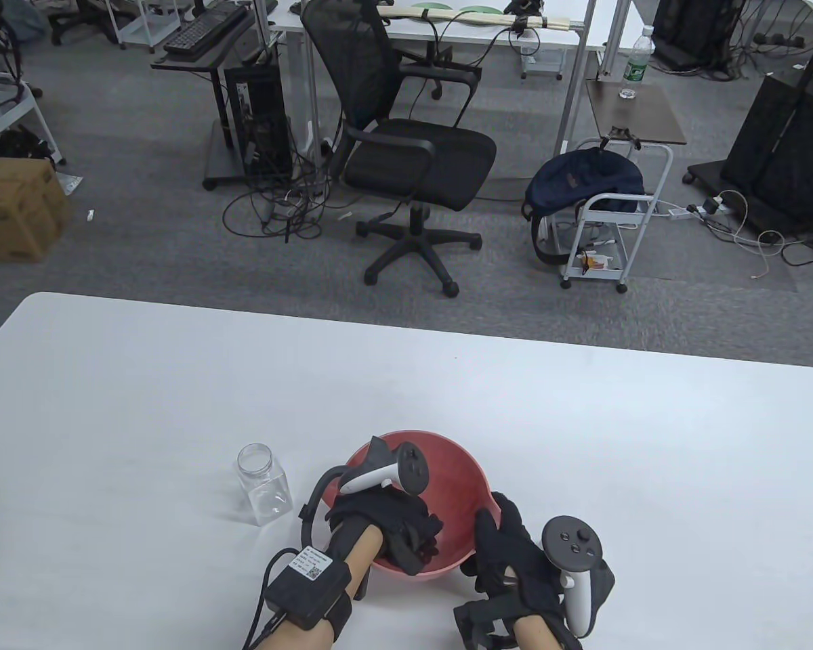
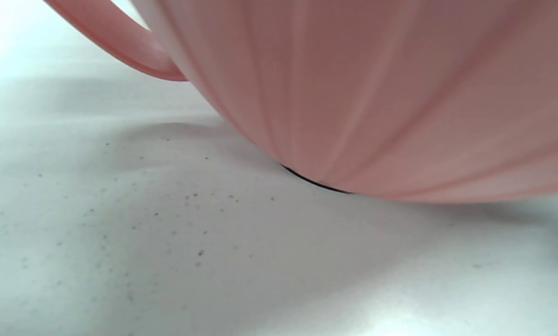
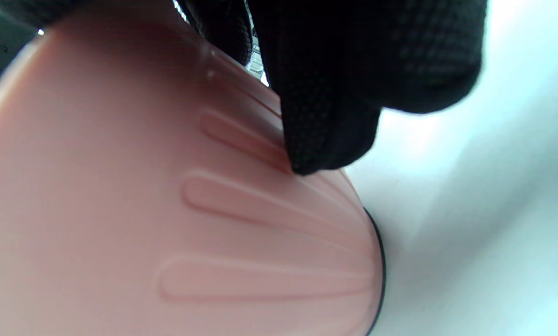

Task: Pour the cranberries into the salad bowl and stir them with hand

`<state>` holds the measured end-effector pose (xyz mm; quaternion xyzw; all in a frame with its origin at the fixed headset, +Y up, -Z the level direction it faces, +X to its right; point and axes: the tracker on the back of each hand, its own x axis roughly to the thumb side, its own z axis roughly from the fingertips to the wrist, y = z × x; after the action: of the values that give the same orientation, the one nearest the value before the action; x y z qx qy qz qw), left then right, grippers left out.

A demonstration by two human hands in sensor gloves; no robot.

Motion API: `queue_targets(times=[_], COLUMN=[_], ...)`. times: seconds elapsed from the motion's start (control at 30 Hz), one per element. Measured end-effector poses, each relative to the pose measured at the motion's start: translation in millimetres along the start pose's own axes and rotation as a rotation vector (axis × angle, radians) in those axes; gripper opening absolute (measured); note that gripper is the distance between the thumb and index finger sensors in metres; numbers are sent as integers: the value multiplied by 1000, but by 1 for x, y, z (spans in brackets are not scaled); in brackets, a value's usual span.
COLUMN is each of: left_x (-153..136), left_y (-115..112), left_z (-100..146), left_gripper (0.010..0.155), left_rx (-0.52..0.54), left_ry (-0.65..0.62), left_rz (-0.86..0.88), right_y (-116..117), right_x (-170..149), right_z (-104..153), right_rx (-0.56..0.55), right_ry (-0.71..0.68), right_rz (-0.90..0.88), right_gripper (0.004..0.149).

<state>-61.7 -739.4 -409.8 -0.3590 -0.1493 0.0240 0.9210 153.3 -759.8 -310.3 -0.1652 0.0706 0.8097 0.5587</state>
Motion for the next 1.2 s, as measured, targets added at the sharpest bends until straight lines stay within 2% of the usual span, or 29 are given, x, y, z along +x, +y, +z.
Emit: queue_targets(times=[0.1,0.43,0.67,1.2], left_x=[2,2,4,4], left_y=[-1,-1,1,1], left_z=[0,-2,1,0], left_gripper=[53,54,61,62], left_rx=[-42,-28,-18,-14], left_ry=[-10,-46,-104,-111], left_rz=[6,-3,19,21], right_y=[0,0,0,0], right_x=[0,0,0,0], right_z=[0,0,0,0], right_rx=[0,-2,-2,-3], right_ry=[-1,-3,-1,1], right_rz=[1,3,1,-2], right_gripper=[64,64,64,64])
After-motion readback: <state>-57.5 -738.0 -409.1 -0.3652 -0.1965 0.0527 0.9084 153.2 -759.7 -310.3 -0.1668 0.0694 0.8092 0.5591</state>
